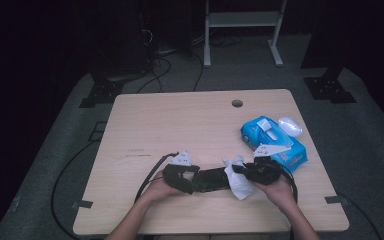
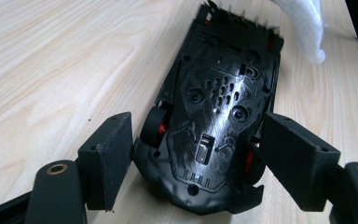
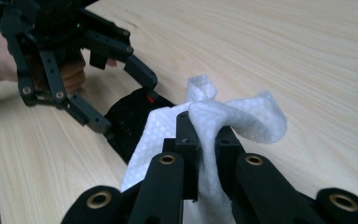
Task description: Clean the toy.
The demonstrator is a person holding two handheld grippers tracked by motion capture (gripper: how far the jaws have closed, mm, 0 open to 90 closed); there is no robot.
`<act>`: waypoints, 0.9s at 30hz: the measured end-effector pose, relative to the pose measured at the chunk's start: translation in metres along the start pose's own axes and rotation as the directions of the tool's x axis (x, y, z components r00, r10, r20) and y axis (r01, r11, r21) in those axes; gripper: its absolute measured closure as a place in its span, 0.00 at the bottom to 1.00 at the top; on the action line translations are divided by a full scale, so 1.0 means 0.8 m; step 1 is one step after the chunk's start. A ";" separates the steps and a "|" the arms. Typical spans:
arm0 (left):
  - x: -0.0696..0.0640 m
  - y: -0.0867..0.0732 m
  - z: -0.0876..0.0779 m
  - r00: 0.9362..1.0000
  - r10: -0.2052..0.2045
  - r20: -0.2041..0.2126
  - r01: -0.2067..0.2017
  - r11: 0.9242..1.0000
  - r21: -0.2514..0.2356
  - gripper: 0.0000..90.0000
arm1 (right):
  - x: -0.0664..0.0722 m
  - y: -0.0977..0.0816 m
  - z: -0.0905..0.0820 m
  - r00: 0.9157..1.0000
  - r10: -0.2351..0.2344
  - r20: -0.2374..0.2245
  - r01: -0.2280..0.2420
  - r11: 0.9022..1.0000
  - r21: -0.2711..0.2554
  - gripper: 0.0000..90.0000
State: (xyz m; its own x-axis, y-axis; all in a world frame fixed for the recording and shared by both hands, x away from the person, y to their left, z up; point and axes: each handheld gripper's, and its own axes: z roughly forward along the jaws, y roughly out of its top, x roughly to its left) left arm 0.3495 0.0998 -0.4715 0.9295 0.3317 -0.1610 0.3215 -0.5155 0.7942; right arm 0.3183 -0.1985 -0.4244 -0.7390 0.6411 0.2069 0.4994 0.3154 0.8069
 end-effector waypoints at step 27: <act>0.025 0.003 0.003 0.980 -0.178 0.084 0.178 0.984 0.007 0.29 | 0.021 -0.027 0.027 0.995 -0.076 -0.062 0.083 0.989 0.123 0.94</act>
State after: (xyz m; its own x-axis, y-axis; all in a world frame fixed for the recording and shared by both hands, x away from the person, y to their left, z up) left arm 0.3694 0.1029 -0.4741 0.8693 0.3508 -0.3483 0.4832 -0.4541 0.7485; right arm 0.3049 -0.1795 -0.4500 -0.8017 0.5703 0.1789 0.4879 0.4515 0.7471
